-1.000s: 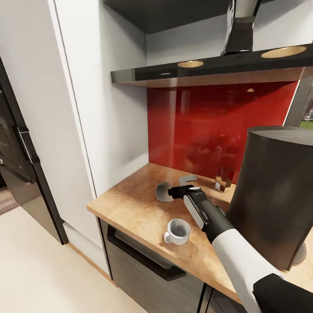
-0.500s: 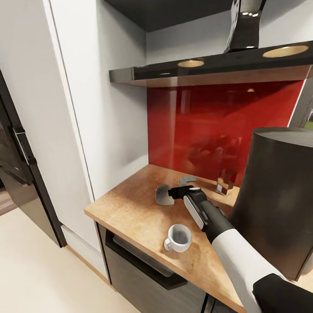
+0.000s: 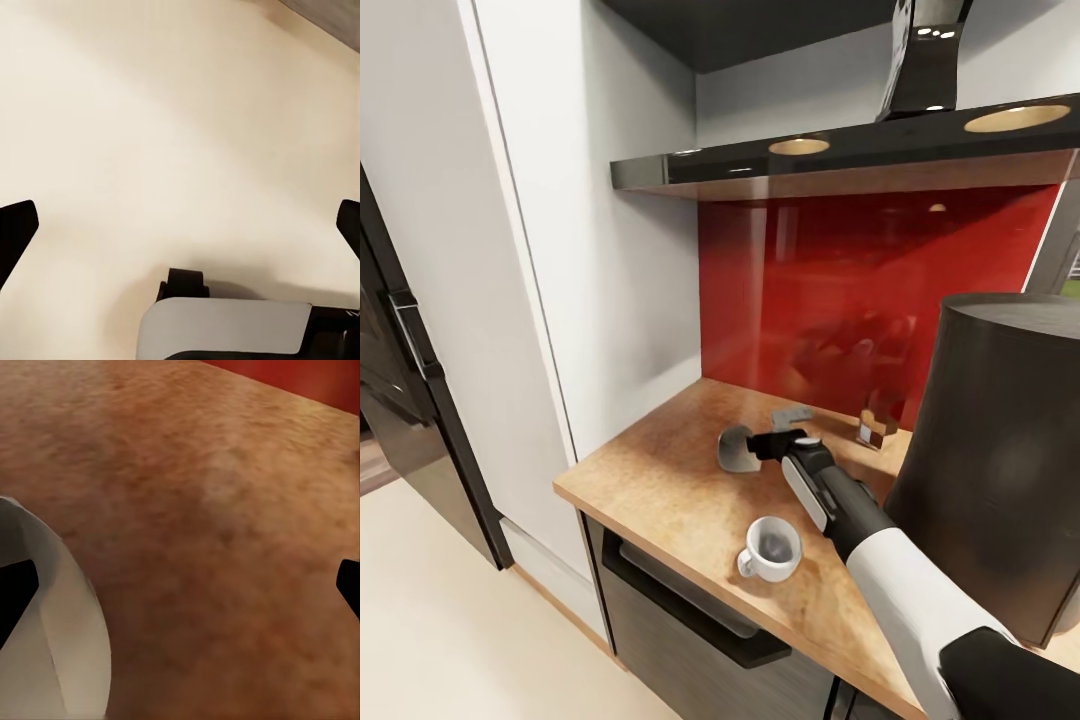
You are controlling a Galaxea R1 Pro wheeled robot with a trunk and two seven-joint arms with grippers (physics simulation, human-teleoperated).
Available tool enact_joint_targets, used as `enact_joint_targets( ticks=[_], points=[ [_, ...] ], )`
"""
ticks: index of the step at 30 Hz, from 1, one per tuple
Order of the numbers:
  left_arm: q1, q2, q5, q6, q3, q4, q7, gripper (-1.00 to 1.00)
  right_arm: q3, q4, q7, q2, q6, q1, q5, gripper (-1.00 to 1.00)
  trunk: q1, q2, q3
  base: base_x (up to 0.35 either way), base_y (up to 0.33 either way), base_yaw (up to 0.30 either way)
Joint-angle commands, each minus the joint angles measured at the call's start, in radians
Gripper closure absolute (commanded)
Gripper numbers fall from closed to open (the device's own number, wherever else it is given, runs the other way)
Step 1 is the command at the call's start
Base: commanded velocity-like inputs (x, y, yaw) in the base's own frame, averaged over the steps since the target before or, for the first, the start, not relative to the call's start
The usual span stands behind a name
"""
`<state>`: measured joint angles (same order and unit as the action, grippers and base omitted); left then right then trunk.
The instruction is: Set up a coffee station on the kitchen countertop: keep the coffee maker on the countertop, move the bottle of coffee from the kitchen shelf to the counter next to the coffee maker, place a paper coffee filter on top of the coffee maker, put the saucer next to the coffee maker with the coffee cup on the saucer, and place the electric kettle next to the coffee maker.
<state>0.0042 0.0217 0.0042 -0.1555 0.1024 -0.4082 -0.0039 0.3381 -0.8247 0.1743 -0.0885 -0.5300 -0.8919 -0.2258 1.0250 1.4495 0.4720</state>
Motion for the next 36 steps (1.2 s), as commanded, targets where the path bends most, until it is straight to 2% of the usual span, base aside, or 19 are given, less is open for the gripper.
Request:
enact_joint_targets(
  ticks=[1, 5, 13, 20, 27, 36],
  points=[
    [0.0, 0.0, 0.0, -0.002, 0.002, -0.001, -0.001, -1.0, 0.004, 0.006, 0.009, 0.0, 0.003, -0.001, -0.01, -1.0, 0.0, 0.001, 0.001, 0.0, 0.0, 0.0],
    [0.0, 0.0, 0.0, -0.003, 0.002, -0.001, -0.001, -1.0, 0.004, 0.015, 0.007, 0.0, 0.011, -0.001, -0.01, -1.0, 0.0, 0.001, 0.001, 0.0, 0.0, 0.0],
    [0.0, 0.0, 0.0, -0.004, 0.002, -0.001, -0.001, -1.0, 0.004, 0.019, -0.044, 0.0, 0.015, -0.001, -0.01, -1.0, 0.0, 0.001, 0.001, 0.0, 0.0, 0.0],
    [0.0, 0.0, 0.0, -0.004, 0.002, -0.001, 0.0, -1.0, 0.004, 0.019, -0.051, 0.0, 0.016, -0.001, -0.01, -1.0, 0.0, 0.001, 0.001, 0.0, 0.0, 0.0],
    [0.0, 0.0, 0.0, -0.004, 0.002, -0.001, -0.001, -1.0, 0.004, 0.023, -0.051, 0.0, 0.083, -0.001, -0.012, -1.0, 0.0, 0.001, 0.001, 0.0, 0.0, 0.0],
    [0.0, 0.0, 0.0, -0.004, 0.002, -0.001, -0.001, -1.0, 0.003, 0.029, -0.052, 0.0, 0.103, -0.001, -0.011, -1.0, 0.0, 0.001, 0.001, 0.0, 0.0, 0.0]
  ],
)
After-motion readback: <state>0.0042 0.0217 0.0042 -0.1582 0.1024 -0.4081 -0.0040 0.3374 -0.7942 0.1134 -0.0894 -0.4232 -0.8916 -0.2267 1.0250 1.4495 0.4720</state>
